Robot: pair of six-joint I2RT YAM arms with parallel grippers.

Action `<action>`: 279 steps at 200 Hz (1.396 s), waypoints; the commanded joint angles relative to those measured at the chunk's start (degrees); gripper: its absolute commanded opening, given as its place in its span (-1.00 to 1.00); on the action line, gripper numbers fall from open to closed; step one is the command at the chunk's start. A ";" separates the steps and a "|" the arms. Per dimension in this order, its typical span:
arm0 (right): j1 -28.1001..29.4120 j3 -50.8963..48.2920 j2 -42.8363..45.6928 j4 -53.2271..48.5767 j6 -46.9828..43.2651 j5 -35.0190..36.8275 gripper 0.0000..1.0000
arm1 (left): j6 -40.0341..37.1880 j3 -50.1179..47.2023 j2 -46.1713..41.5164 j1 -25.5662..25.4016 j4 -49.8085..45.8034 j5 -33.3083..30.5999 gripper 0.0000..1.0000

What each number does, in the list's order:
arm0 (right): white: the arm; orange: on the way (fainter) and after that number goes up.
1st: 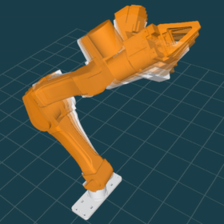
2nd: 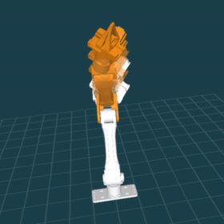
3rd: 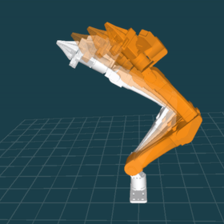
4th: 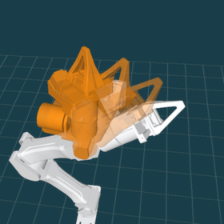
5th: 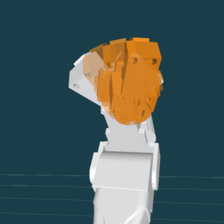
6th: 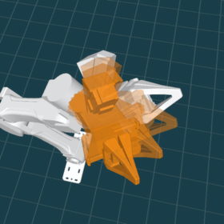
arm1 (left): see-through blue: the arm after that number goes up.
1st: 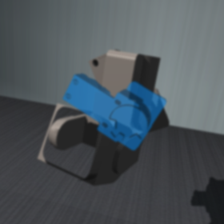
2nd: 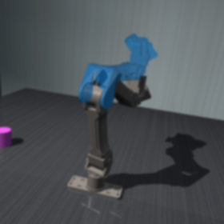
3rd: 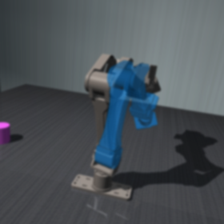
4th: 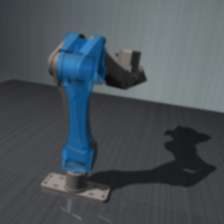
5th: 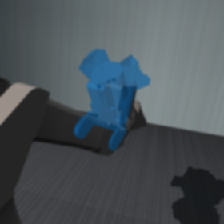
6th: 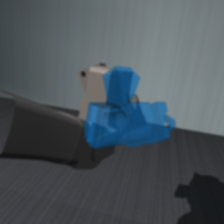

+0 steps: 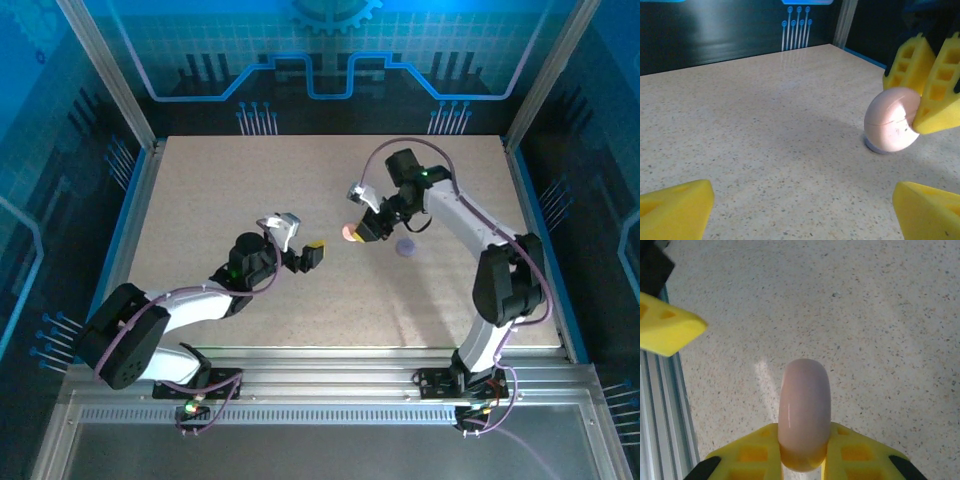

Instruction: Insert wireless bluetooth earbuds into charging case

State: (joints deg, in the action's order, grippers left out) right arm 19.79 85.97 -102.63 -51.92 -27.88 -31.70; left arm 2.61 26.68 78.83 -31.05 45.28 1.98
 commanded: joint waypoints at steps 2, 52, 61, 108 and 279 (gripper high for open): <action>-1.46 4.99 -4.47 -3.78 5.42 -1.30 -0.64 | 1.25 1.80 0.66 0.90 -2.82 -1.79 0.85; -3.23 11.77 -12.75 -7.95 9.62 0.23 -0.68 | 1.25 2.24 1.14 1.86 -3.70 -1.54 0.85; -3.55 12.31 -13.65 -8.40 9.99 0.41 -0.68 | 1.16 2.33 1.23 2.04 -3.89 -1.56 0.84; -4.63 14.12 -17.81 -12.18 9.55 1.83 -0.67 | 1.23 3.02 2.49 2.66 -4.14 -1.28 0.84; -7.51 6.11 -21.88 -10.98 13.78 3.91 -0.66 | 2.15 4.37 5.08 2.98 -4.14 -0.31 0.83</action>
State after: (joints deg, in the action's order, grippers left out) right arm 13.39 93.03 -122.56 -63.33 -15.22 -28.86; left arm 4.47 29.52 83.44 -28.62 40.53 1.13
